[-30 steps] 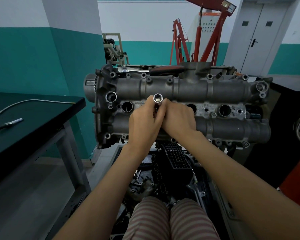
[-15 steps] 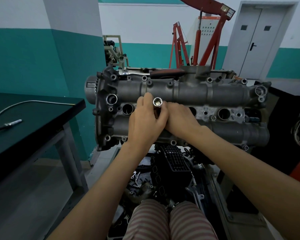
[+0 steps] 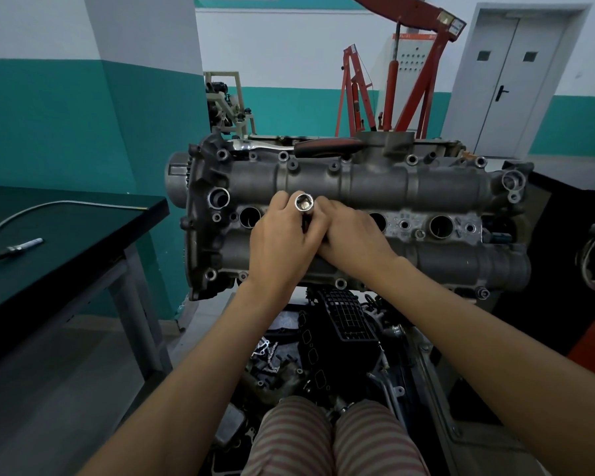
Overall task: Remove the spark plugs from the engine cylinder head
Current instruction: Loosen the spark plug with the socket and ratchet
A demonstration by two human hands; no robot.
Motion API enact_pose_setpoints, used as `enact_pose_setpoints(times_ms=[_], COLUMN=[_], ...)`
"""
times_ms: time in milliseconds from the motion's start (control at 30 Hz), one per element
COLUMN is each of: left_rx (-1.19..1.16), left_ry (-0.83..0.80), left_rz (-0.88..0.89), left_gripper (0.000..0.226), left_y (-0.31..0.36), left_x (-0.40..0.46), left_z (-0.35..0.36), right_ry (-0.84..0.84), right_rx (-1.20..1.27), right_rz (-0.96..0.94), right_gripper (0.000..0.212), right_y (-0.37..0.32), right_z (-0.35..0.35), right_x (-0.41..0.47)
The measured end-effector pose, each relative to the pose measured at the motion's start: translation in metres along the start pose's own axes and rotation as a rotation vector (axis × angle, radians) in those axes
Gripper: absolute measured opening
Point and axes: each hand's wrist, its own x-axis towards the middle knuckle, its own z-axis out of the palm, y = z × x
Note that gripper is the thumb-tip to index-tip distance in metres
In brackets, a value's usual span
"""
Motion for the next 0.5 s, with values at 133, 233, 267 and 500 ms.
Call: enact_pose_setpoints(times_ms=[133, 233, 267, 500], left_rx=[0.004, 0.031, 0.041, 0.064], left_ry=[-0.001, -0.002, -0.003, 0.011], left_rz=[0.039, 0.043, 0.037, 0.026], left_gripper=[0.023, 0.023, 0.025, 0.028], left_y=[-0.0003, -0.0015, -0.0018, -0.0053], left_x=[-0.0024, -0.0026, -0.0025, -0.0041], left_z=[0.0006, 0.0021, 0.0029, 0.0066], right_ry=[0.021, 0.042, 0.049, 0.024], right_rx=[-0.014, -0.006, -0.007, 0.023], right_rz=[-0.02, 0.003, 0.016, 0.109], right_gripper=[0.029, 0.029, 0.028, 0.012], right_y=[0.0, -0.0001, 0.0, 0.0012], right_z=[0.0008, 0.0021, 0.0027, 0.0027], right_x=[-0.0019, -0.0017, -0.0013, 0.0018])
